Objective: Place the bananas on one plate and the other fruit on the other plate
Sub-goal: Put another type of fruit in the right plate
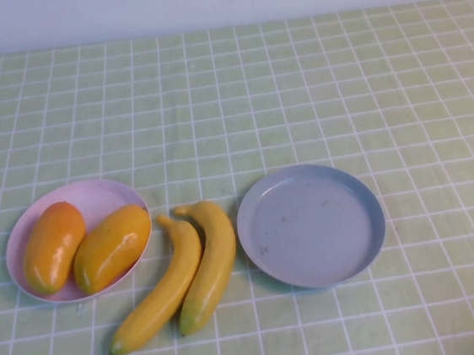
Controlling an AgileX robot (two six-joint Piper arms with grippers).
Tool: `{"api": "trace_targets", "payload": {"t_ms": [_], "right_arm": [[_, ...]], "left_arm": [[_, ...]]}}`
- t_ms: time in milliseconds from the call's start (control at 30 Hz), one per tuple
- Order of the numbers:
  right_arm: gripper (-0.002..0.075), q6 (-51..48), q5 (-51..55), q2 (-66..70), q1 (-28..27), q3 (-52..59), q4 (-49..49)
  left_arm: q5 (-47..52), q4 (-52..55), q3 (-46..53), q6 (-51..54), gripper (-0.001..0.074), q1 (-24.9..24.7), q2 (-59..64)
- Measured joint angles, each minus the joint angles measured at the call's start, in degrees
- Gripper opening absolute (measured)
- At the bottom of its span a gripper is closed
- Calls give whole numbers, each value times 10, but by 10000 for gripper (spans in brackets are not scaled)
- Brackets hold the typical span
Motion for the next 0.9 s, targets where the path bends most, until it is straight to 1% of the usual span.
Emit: {"api": "trace_targets", "payload": {"t_ms": [100, 200, 267, 400, 533, 667, 900], "right_arm": [[-17, 0, 0, 0, 0, 0, 0], [-17, 0, 0, 0, 0, 0, 1], [-17, 0, 0, 0, 0, 0, 1], [-17, 0, 0, 0, 0, 0, 1], [-17, 0, 0, 0, 0, 0, 1], [-17, 0, 0, 0, 0, 0, 1], [-17, 0, 0, 0, 0, 0, 1]], "left_arm": [[-9, -19, 28, 17, 4, 45, -56], [-13, -29, 62, 21, 4, 80, -98], [-9, -34, 75, 21, 4, 96, -112], [37, -39, 77, 23, 4, 120, -116], [125, -39, 77, 24, 4, 133, -117], [210, -36, 77, 25, 4, 135, -117], [225, -35, 77, 25, 4, 135, -118]]}}
